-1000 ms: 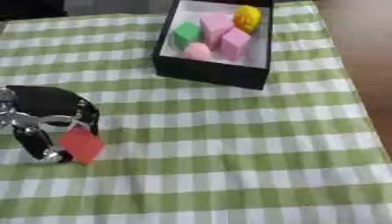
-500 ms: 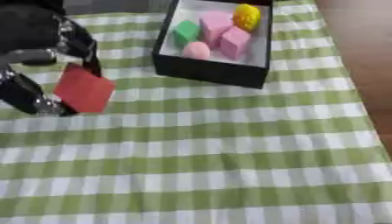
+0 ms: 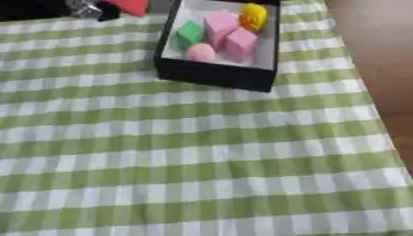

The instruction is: Pick up objects on the table and place them in the box.

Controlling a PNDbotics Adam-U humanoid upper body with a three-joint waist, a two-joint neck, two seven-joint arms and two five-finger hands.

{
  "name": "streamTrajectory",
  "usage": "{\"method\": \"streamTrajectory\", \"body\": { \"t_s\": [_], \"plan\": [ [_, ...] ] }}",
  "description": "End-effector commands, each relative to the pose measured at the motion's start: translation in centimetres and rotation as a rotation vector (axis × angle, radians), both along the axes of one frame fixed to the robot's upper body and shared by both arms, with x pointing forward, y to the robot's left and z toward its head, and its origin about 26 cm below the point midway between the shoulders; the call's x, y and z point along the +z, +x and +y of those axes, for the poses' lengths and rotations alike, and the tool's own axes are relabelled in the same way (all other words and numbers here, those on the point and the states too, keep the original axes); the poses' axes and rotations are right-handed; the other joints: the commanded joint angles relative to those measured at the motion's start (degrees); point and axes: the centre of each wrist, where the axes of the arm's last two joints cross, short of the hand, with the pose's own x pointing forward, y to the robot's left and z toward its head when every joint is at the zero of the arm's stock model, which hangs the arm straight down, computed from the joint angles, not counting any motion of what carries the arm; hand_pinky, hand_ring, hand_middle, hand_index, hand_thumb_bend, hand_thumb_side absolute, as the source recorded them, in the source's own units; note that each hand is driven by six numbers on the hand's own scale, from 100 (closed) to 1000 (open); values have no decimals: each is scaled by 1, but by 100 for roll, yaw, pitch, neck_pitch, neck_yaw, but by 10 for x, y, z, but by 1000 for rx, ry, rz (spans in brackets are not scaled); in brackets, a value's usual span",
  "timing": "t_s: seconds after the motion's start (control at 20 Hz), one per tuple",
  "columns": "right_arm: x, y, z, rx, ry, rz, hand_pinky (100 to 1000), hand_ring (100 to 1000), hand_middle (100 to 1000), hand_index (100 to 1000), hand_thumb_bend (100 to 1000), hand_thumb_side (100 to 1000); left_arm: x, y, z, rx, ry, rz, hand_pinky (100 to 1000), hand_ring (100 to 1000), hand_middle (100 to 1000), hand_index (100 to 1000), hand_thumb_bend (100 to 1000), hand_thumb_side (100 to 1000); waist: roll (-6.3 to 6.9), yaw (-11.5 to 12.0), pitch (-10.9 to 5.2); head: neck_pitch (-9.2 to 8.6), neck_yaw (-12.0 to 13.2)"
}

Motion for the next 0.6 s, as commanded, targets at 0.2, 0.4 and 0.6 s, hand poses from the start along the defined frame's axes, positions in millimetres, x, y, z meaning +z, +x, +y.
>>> {"method": "streamTrajectory", "body": {
  "t_s": [0.2, 0.4, 0.6],
  "plan": [
    [15, -3, 5, 34, -24, -43, 1000, 659, 549, 739, 100, 534, 3, 41, -17, 66, -56, -11, 696, 571, 500, 472, 337, 100, 6, -115, -100, -151, 161],
    [19, -2, 12, 71, -16, -52, 1000, 659, 549, 739, 100, 536, -7, 64, -25, 143, -76, -50, 700, 583, 507, 479, 355, 100, -8, -244, -52, -211, 310],
    [24, 0, 20, 116, -10, -61, 1000, 659, 549, 739, 100, 536, -24, 82, -30, 223, -75, -81, 710, 595, 513, 486, 355, 100, -22, -422, -4, -308, 437]
  ]
}}
